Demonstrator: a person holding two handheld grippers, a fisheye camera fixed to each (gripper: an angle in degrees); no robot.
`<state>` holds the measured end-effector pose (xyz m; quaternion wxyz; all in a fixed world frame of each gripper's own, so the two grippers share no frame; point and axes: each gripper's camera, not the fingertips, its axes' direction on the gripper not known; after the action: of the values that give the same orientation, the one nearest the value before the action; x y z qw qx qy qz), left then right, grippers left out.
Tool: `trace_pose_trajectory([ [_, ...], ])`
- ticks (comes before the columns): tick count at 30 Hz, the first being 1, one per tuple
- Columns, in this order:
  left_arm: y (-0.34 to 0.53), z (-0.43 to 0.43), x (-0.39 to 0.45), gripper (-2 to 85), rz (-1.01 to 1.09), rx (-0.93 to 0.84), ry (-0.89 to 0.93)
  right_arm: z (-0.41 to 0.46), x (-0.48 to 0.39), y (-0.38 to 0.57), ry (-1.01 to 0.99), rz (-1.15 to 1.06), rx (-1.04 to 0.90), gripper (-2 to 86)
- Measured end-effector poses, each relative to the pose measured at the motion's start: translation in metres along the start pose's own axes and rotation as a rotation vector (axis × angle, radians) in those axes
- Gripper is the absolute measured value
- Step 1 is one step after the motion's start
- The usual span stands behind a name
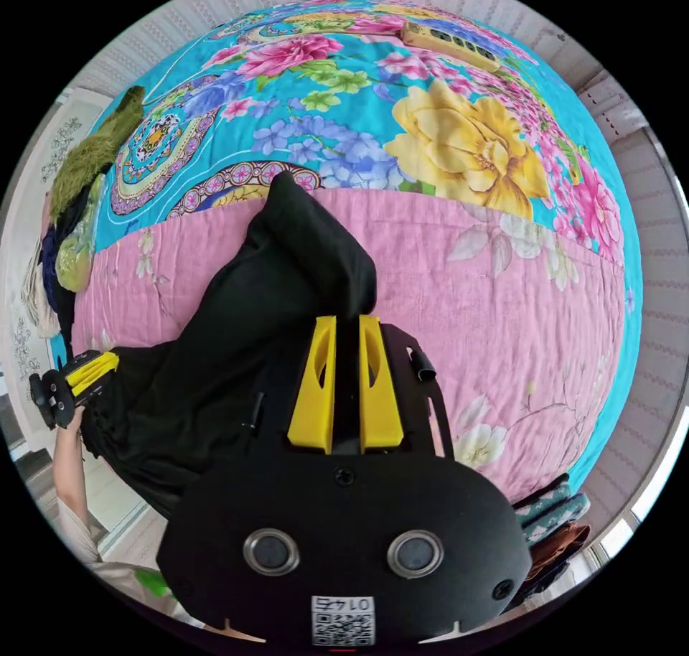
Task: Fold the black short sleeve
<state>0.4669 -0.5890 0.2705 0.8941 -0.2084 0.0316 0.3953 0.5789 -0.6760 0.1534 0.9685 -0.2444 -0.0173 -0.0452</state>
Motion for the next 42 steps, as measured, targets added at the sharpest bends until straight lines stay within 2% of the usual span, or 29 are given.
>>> trace_pose_trajectory([
  [4,0.009,-0.025,-0.011,-1.0,-0.048,0.074,-0.047,-0.035,0.034,-0.009,-0.042,0.094,0.175,2.1],
  [6,0.013,-0.042,-0.024,-0.9,-0.103,0.125,-0.083,-0.040,0.050,-0.013,-0.029,0.139,0.179,2.5],
  [9,0.008,-0.025,-0.039,-0.9,-0.142,0.015,-0.005,-0.018,0.083,-0.015,-0.211,0.234,0.095,5.6],
  [11,0.011,-0.015,-0.041,-0.7,-0.168,-0.014,0.029,-0.013,0.103,-0.007,-0.306,0.318,0.136,10.3],
  [13,0.018,-0.022,-0.041,-0.2,-0.186,0.022,0.046,-0.010,0.120,0.005,-0.389,0.322,0.177,11.1],
  [18,0.050,-0.065,-0.023,4.3,-0.156,0.103,-0.108,-0.023,0.144,0.059,-0.373,0.258,0.274,8.4],
  [21,0.082,-0.089,0.003,4.0,-0.109,0.150,-0.062,-0.005,0.159,0.097,-0.296,0.264,0.141,8.8],
  [23,0.103,-0.101,0.023,2.5,-0.092,0.183,-0.018,0.013,0.158,0.111,-0.321,0.213,0.053,8.9],
  [25,0.125,-0.111,0.042,1.1,-0.094,0.215,0.012,0.040,0.149,0.118,-0.231,0.166,-0.100,7.7],
  [26,0.138,-0.117,0.054,0.4,-0.096,0.227,0.023,0.045,0.148,0.119,-0.216,0.161,-0.112,7.1],
  [29,0.164,-0.130,0.077,-0.6,-0.120,0.241,0.032,0.045,0.155,0.130,-0.168,0.160,-0.094,2.5],
  [31,0.173,-0.135,0.088,-0.7,-0.121,0.232,0.059,0.030,0.183,0.145,-0.144,0.245,-0.043,2.0],
  [34,0.178,-0.138,0.106,-0.8,-0.108,0.222,0.076,0.032,0.212,0.164,-0.316,0.290,-0.040,3.1],
  [36,0.172,-0.132,0.122,-0.6,-0.076,0.185,0.125,0.032,0.216,0.182,-0.353,0.281,-0.030,7.1],
  [38,0.164,-0.127,0.141,0.0,-0.036,0.156,0.180,0.024,0.217,0.215,-0.352,0.261,0.028,8.4],
  [42,0.141,-0.112,0.207,0.4,0.121,0.102,0.239,0.015,0.210,0.340,-0.333,0.253,0.087,9.2],
])
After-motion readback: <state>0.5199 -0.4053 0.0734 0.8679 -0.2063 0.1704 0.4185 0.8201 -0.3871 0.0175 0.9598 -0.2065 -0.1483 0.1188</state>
